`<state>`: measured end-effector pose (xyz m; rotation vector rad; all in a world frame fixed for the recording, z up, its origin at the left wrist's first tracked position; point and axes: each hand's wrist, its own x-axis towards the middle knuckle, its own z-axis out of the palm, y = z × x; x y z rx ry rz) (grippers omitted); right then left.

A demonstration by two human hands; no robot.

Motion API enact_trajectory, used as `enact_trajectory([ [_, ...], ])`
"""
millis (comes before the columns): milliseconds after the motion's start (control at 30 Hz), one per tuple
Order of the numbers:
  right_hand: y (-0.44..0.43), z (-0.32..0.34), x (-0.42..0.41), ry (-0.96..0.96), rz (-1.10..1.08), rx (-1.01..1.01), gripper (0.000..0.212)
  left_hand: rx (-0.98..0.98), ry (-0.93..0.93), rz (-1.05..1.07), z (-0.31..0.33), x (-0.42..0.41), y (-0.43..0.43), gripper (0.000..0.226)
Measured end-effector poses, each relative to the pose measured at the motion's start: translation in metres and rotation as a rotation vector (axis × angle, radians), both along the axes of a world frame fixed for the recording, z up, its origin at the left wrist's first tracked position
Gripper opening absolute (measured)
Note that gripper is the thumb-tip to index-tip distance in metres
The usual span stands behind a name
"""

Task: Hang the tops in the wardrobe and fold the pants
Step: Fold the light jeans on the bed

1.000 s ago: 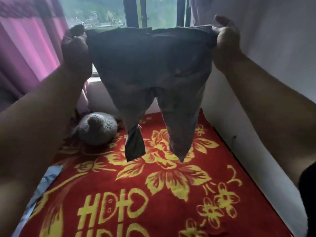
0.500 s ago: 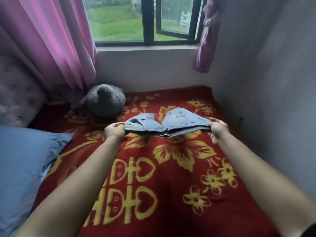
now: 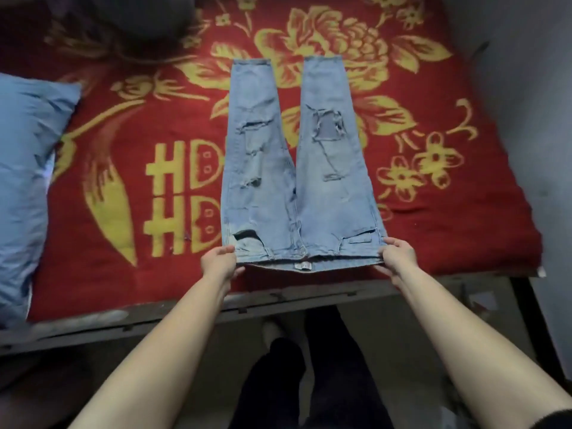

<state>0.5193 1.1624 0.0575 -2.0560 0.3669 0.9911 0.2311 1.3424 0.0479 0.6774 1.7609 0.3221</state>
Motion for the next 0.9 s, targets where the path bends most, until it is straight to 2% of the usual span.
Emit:
enact_trajectory([
  [100, -0.028, -0.038, -0.011, -0.016, 0.074, -0.084, 0.036, -0.02, 0.104, -0.054, -0.042, -0.014, -0.02, 0.035],
  [233, -0.051, -0.095, -0.023, -0.043, 0.186, -0.181, 0.04, 0.016, 0.26, -0.233, -0.091, -0.029, -0.049, 0.036],
  [333, -0.061, -0.128, -0.025, -0.121, 0.409, -0.363, 0.039, 0.066, 0.467, -0.515, -0.115, -0.033, -0.061, 0.032],
  [400, -0.064, -0.142, -0.027, -0.243, 0.574, -0.468, 0.038, 0.12, 0.686, -0.758, -0.126, -0.029, -0.067, 0.033],
  [467, -0.07, -0.152, -0.03, -0.462, 0.809, -0.465, 0.046, 0.354, 0.848, -1.039, -0.138, -0.025, -0.078, 0.034],
  [533, -0.075, -0.161, -0.03, -0.676, 1.116, -0.405, 0.053, 0.595, 0.749, -1.292, -0.148, -0.014, -0.088, 0.037],
  [600, -0.078, -0.168, -0.028, -0.734, 1.334, -0.365, 0.054, 0.687, 0.551, -1.429, -0.157, 0.006, -0.096, 0.039],
  [700, -0.079, -0.177, -0.022, -0.731, 1.419, -0.381, 0.047, 0.769, 0.481, -1.53, -0.167, 0.043, -0.109, 0.038],
  [800, -0.078, -0.182, -0.016, -0.814, 1.492, -0.374, 0.035, 0.817, 0.541, -1.574, -0.172, 0.068, -0.109, 0.029],
  [900, -0.079, -0.182, -0.008, -0.883, 1.456, -0.288, 0.021, 0.837, 0.565, -1.553, -0.169, 0.077, -0.106, 0.014],
])
